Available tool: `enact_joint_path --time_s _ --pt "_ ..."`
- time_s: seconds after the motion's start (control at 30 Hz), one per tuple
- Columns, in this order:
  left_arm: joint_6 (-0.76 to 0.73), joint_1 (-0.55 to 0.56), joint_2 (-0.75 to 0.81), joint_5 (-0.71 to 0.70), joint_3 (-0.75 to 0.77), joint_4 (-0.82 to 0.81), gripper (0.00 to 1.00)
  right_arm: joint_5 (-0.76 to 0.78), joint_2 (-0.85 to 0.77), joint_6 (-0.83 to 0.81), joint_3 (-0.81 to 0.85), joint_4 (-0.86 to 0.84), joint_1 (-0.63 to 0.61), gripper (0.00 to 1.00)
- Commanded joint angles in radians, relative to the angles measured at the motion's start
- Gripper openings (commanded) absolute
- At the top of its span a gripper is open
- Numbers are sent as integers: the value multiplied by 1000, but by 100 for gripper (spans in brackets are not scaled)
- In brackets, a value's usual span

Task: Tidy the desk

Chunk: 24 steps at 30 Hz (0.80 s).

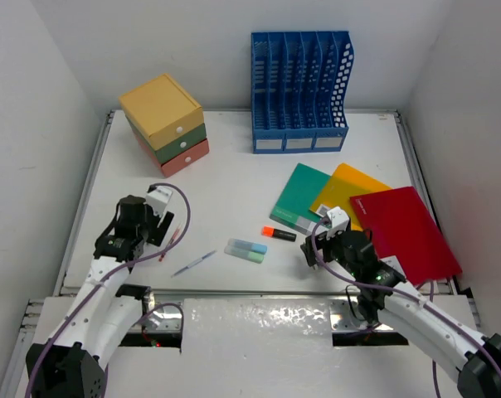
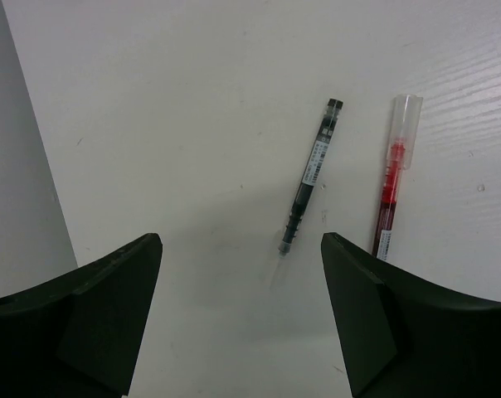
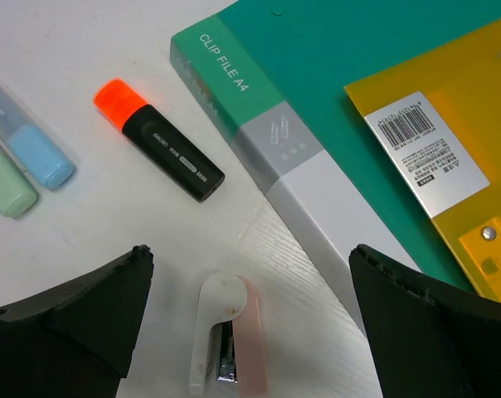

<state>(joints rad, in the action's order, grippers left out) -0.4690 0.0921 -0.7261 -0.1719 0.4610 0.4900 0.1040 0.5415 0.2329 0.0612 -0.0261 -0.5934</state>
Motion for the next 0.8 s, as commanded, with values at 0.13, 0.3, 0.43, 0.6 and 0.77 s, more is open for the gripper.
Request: enact_joint_path --time_s 0.13,0.3,0.43,0.6,0.77 --pt "18 0 14 6 85 -28 76 -27 -6 22 -6 -92 -8 99" --pt "1 0 5 199 299 42 77 -145 61 16 55 -199 -6 99" --pt "27 0 -62 243 542 39 77 -295 229 -38 275 -247 -6 99" --pt "82 -2 -312 -9 902 -13 81 -405 562 -75 650 -156 -9 95" --pt "125 -40 -596 4 1111 -22 81 -382 938 -43 1023 -156 -19 53"
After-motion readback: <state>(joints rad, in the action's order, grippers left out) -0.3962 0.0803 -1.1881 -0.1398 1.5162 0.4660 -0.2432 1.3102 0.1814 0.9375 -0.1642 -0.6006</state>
